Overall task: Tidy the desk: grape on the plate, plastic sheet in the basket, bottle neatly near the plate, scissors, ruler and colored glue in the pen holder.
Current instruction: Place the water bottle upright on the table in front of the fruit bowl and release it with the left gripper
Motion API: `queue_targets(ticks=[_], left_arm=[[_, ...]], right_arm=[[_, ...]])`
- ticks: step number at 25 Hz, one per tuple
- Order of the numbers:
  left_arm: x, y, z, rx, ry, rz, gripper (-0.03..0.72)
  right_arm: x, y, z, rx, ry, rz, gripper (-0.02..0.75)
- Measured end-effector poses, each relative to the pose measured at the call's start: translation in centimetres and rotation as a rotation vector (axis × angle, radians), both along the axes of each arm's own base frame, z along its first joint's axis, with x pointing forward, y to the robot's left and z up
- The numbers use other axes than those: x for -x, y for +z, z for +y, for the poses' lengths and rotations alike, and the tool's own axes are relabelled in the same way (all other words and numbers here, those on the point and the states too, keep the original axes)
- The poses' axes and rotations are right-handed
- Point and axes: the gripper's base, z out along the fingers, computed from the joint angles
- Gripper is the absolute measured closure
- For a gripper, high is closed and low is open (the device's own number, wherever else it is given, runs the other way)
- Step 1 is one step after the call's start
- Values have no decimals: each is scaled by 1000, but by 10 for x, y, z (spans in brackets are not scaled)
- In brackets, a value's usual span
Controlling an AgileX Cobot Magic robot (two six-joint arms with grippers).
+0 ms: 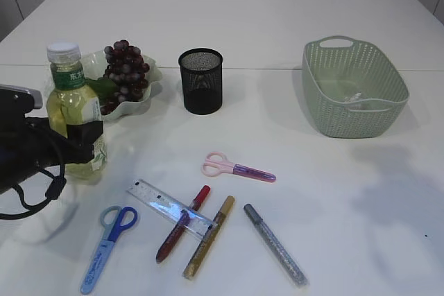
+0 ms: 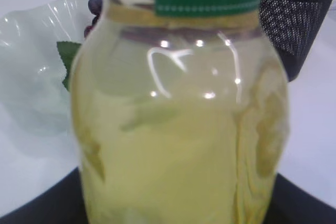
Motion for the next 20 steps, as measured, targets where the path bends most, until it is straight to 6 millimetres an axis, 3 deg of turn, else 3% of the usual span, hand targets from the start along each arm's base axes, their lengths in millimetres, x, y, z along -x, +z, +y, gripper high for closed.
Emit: queue_targets(ticks=[11,15,20], left_arm=[[-3,-12,0,21,11,-22,244],[-3,-12,0,16,10,-23,188],[-3,-12,0,2,2,-28,55]], right_arm=[[0,0,0,2,0,0,173],[0,0,0,2,0,0,173],[0,0,0,2,0,1,173]])
